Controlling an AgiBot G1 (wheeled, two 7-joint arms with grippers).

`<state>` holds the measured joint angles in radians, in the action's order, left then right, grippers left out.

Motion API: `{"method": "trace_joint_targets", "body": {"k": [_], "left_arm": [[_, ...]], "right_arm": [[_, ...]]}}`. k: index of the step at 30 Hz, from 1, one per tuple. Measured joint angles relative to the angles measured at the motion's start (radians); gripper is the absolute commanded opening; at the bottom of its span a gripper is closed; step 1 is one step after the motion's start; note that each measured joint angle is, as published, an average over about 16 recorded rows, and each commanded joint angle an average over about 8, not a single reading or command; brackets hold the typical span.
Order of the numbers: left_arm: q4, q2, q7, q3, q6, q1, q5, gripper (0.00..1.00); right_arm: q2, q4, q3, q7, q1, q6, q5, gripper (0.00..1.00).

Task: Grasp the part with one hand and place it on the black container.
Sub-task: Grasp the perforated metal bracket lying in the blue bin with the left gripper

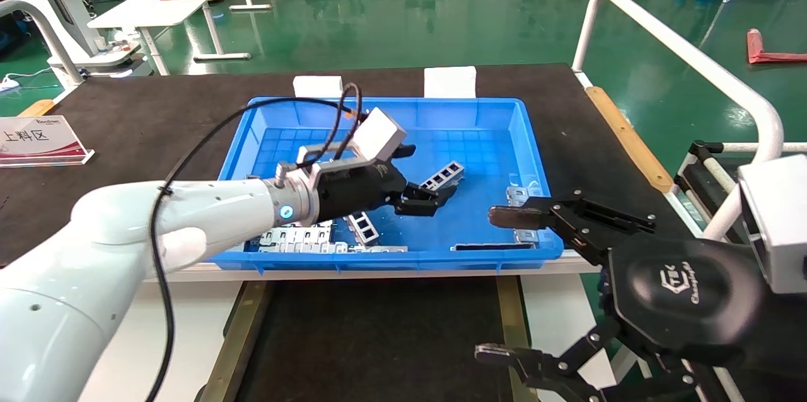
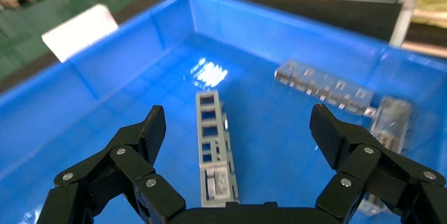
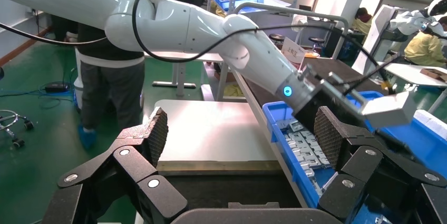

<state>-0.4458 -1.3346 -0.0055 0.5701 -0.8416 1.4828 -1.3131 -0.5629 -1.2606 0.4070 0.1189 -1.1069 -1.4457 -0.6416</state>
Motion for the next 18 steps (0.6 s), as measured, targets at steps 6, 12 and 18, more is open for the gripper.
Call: {"method": "trace_joint_targets", "body": {"k": [6,12,18], "left_arm": [[0.06,-0.028,0.019,0.039,0.068,0.003,0.028,1.0],[0.072,-0.034,0.004,0.102,0.13,-0.002,0.07,0.98],[0.068,-0.035,-0.021,0.175,0.177,-0.005,0.115,0.29]], "right_arm": [[0.0,0.0,0.0,0.0,0.0,0.0,0.0,1.0],[0.0,0.0,0.0,0.0,0.0,0.0,0.0,0.92],[0.0,0.0,0.0,0.0,0.0,0.0,0.0,0.17]]}}
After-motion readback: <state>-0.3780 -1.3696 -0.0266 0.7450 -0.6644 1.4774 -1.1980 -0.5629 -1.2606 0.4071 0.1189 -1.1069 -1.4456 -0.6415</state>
